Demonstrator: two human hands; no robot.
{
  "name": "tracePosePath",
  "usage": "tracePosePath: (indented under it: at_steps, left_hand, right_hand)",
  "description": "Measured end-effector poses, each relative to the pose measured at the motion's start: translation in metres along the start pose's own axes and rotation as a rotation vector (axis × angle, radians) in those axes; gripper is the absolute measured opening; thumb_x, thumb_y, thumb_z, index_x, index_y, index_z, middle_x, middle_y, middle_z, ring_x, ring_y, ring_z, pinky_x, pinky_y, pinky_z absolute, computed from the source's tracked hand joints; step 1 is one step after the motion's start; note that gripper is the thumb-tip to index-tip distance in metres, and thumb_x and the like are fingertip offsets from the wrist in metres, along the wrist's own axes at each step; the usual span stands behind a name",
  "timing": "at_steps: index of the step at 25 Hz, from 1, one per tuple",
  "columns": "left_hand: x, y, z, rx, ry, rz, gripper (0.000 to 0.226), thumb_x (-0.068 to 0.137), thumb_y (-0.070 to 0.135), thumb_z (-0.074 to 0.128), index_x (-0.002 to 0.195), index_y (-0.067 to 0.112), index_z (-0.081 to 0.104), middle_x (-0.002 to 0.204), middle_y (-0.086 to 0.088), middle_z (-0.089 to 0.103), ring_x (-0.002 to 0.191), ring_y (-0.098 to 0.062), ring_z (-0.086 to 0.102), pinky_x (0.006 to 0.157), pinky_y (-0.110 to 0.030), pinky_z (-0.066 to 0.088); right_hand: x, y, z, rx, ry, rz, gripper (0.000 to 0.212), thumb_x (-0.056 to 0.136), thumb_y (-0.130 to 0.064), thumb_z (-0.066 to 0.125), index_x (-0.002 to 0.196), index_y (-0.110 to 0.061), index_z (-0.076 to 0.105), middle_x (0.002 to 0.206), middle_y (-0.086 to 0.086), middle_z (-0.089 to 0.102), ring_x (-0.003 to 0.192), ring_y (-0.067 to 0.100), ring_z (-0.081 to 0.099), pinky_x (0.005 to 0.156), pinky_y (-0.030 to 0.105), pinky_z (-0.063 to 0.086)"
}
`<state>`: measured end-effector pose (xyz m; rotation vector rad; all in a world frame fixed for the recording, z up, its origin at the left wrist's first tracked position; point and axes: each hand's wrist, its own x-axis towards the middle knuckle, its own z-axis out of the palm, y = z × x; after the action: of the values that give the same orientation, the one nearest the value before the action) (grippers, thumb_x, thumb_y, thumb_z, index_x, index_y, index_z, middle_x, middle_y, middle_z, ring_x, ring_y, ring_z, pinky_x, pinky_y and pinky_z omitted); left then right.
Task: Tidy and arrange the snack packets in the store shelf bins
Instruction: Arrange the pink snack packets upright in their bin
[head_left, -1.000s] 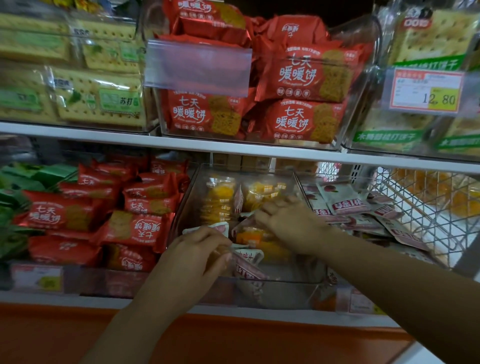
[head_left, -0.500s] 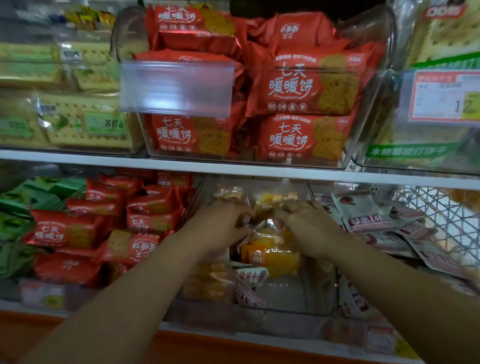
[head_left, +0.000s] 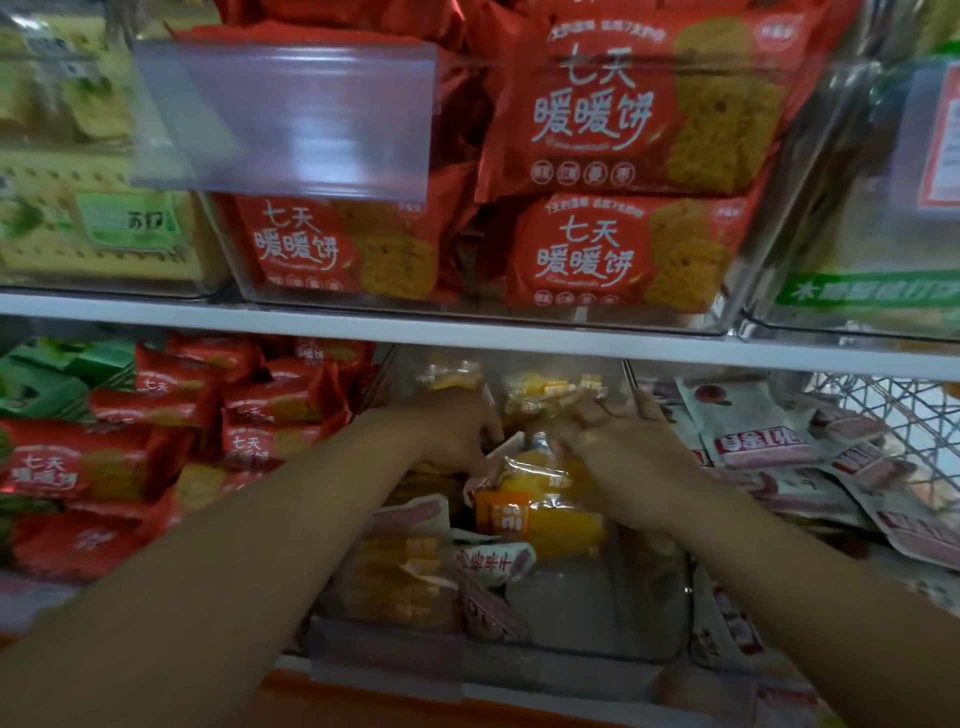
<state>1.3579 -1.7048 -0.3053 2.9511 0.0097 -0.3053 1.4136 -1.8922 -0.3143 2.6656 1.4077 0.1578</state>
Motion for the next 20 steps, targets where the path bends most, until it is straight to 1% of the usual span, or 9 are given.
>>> tracePosePath:
  at_steps: [1,2,4,7,11,14,15,17,20]
  left_hand:
    - [0.001,-0.001,0.005,0.041,0.049,0.011,0.018,0.085,0.036,0.064,0.098,0.024,0.068,0.098,0.008,0.063,0.087,-0.009,0.053,0.066,-0.025,0.041]
    - [0.0,-0.001,0.008,0.076,0.082,0.024,0.016,0.086,0.039,0.061,0.079,0.024,0.065,0.082,0.007,0.062,0.077,-0.012,0.054,0.064,-0.028,0.041]
    - [0.001,-0.001,0.012,0.1,0.062,0.0,0.037,0.09,0.041,0.055,0.058,0.023,0.05,0.062,0.005,0.049,0.061,-0.012,0.048,0.059,-0.029,0.038]
    - [0.0,0.004,0.011,0.113,0.072,-0.06,0.046,0.096,0.042,0.043,0.057,0.018,0.044,0.059,0.001,0.044,0.062,-0.017,0.047,0.061,-0.03,0.038]
    - [-0.003,0.01,0.016,0.131,0.217,-0.096,0.045,0.095,0.044,0.043,0.06,0.018,0.048,0.064,0.001,0.046,0.07,-0.018,0.05,0.065,-0.028,0.036]
    - [-0.009,0.008,0.014,0.136,0.317,-0.089,0.035,0.092,0.043,0.051,0.069,0.018,0.059,0.072,0.005,0.048,0.082,-0.016,0.052,0.071,-0.028,0.036]
    - [-0.01,0.006,0.012,0.111,0.314,-0.092,0.034,0.092,0.045,0.051,0.073,0.019,0.062,0.074,0.006,0.051,0.083,-0.015,0.054,0.07,-0.028,0.038]
    - [-0.016,0.004,0.008,0.042,0.253,-0.111,0.037,0.092,0.047,0.049,0.064,0.023,0.056,0.068,0.008,0.051,0.078,-0.014,0.057,0.064,-0.028,0.039]
    - [-0.027,0.008,0.002,-0.016,0.32,-0.144,0.037,0.095,0.04,0.047,0.063,0.022,0.051,0.067,0.005,0.052,0.076,-0.017,0.058,0.063,-0.024,0.036]
  right_hand:
    - [0.0,0.0,-0.001,-0.002,-0.014,0.004,0.053,0.082,-0.03,0.061,0.13,-0.033,0.037,0.146,-0.001,0.03,0.138,0.023,0.021,0.115,0.054,0.006]
    - [0.0,0.0,-0.002,-0.001,-0.022,0.007,0.054,0.081,-0.029,0.062,0.129,-0.034,0.038,0.145,-0.002,0.031,0.138,0.022,0.022,0.115,0.054,0.006]
    - [-0.001,-0.001,-0.003,0.002,-0.029,0.012,0.055,0.082,-0.027,0.062,0.131,-0.036,0.038,0.145,-0.004,0.032,0.138,0.021,0.022,0.115,0.054,0.006]
    - [0.0,-0.001,-0.004,0.002,-0.032,0.02,0.063,0.083,-0.028,0.061,0.138,-0.037,0.032,0.148,-0.005,0.029,0.14,0.02,0.019,0.115,0.054,0.005]
    - [-0.001,-0.002,-0.005,0.005,-0.044,0.024,0.067,0.083,-0.024,0.061,0.14,-0.039,0.03,0.148,-0.006,0.029,0.14,0.02,0.019,0.115,0.053,0.004]
    - [-0.001,-0.002,-0.004,0.027,-0.023,0.016,0.053,0.081,-0.021,0.061,0.128,-0.038,0.042,0.142,-0.006,0.035,0.136,0.019,0.024,0.115,0.053,0.006]
    - [-0.001,-0.002,-0.004,0.032,-0.021,0.014,0.044,0.081,-0.021,0.061,0.12,-0.036,0.047,0.139,-0.006,0.037,0.135,0.02,0.025,0.114,0.053,0.007]
    - [-0.001,-0.002,-0.004,0.032,-0.021,0.013,0.032,0.079,-0.023,0.061,0.108,-0.034,0.05,0.137,-0.006,0.039,0.133,0.02,0.027,0.114,0.053,0.008]
    - [-0.001,-0.003,-0.005,0.021,-0.023,0.013,0.037,0.08,-0.024,0.061,0.114,-0.033,0.048,0.14,-0.007,0.037,0.134,0.02,0.026,0.113,0.054,0.007]
